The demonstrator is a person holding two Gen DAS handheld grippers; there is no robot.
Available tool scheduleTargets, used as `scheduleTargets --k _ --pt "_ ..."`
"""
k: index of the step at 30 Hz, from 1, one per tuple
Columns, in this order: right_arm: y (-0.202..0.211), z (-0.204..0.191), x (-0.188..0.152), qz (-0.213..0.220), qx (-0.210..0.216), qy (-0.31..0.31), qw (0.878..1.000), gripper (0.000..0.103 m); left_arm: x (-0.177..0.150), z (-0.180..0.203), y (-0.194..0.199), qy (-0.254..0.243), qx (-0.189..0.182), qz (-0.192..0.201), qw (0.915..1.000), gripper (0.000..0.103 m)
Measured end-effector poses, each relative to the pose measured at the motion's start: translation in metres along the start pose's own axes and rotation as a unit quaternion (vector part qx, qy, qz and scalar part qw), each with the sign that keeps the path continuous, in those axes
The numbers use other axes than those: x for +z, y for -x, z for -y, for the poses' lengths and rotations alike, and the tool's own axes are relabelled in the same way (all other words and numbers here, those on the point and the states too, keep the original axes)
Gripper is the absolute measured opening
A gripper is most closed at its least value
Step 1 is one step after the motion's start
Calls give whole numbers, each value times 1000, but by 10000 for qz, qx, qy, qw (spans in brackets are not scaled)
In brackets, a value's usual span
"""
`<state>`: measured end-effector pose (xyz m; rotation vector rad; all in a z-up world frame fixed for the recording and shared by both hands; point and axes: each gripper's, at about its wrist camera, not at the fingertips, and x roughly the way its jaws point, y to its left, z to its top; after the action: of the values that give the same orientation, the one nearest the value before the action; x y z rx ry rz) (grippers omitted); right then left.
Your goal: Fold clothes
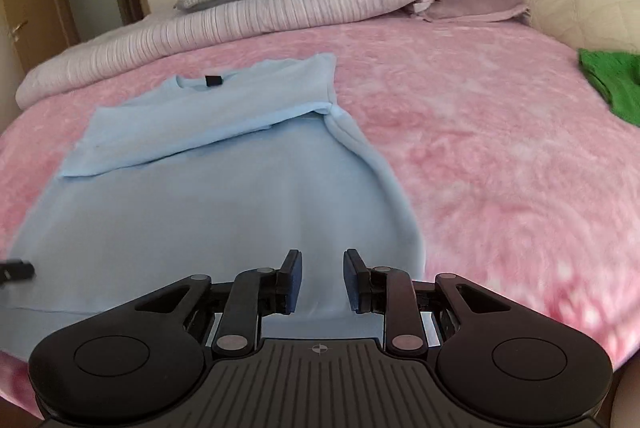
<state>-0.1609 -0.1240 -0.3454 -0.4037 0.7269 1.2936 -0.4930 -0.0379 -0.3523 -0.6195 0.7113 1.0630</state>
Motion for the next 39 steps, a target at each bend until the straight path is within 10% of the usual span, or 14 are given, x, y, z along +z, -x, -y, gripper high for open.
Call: scheduleTargets --k 20,39 --pt "135 -44 -47 250 6 249 9994 32 -41 57 125 -464 473 458 9967 28" --pt "103 -23 -39 29 47 114 9999 32 -25 27 81 -160 257 135 9995 30"
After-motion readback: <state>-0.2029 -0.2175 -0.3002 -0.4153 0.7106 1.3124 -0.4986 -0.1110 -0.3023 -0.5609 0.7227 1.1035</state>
